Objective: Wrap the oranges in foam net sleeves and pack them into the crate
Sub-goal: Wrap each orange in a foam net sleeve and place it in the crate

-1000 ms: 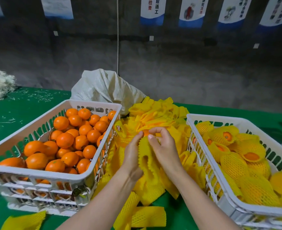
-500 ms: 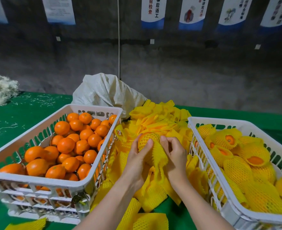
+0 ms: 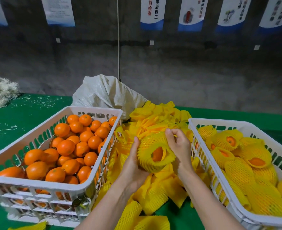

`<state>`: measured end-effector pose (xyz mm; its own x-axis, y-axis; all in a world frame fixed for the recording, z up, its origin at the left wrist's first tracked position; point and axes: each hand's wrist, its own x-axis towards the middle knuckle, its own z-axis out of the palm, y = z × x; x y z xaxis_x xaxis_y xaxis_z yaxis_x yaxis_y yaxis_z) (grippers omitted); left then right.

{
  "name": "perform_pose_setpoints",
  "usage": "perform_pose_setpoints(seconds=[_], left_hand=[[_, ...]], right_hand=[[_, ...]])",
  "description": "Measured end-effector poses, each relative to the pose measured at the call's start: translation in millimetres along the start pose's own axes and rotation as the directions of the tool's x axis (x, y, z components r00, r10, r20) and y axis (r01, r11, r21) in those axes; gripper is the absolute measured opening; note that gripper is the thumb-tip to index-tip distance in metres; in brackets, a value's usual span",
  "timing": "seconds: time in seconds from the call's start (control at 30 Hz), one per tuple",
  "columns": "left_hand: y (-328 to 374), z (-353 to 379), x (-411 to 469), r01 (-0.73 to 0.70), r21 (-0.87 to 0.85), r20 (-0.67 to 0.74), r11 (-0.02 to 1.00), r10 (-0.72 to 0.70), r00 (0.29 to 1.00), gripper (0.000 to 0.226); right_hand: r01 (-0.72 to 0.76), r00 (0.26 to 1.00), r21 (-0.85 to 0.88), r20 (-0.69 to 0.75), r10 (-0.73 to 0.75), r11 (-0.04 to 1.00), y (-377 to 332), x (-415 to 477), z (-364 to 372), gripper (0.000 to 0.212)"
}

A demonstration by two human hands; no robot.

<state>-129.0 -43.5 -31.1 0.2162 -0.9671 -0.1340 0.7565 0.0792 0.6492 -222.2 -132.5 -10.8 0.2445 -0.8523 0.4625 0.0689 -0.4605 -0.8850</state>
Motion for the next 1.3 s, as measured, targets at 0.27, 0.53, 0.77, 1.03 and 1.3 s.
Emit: perform_pose_setpoints(seconds=[0.27,0.53,0.77,1.03,1.3], left_hand=[[5,1,4,0.076,-0.126,-0.037,0.989,-0.081,0.996,0.069],[9,-5,17,0.059,0.156,-0.224,0.986,-0.023,0.974,0.056],[9,1,22,-0.153,0.731,-0.208,0.665,0.431,0.878,0.052],[8,-5,30,-0.245,0.618,-0.188,0.747,0.443,0.877,0.049],[15,-10,33,-0.183,0.468,-0.160,0.864,0.287,0.945,0.045]], right_hand=[[-0.188,0.971,0.145,0.174,0.162,0.971,11,-9,10,0.016],[-0.558,0.752,0.120,0.492,0.439,0.821,11,-4,-10,0.043],[-0.634,0.726,0.089,0.411,0.552,0.768,8,-10,8,0.096],[-0.768,0.635,0.432,0.411,0.654,0.473,12,-13,7,0.043],[-0.761,0.636,0.501,0.446,0.630,0.413,9,-12,7,0.023]])
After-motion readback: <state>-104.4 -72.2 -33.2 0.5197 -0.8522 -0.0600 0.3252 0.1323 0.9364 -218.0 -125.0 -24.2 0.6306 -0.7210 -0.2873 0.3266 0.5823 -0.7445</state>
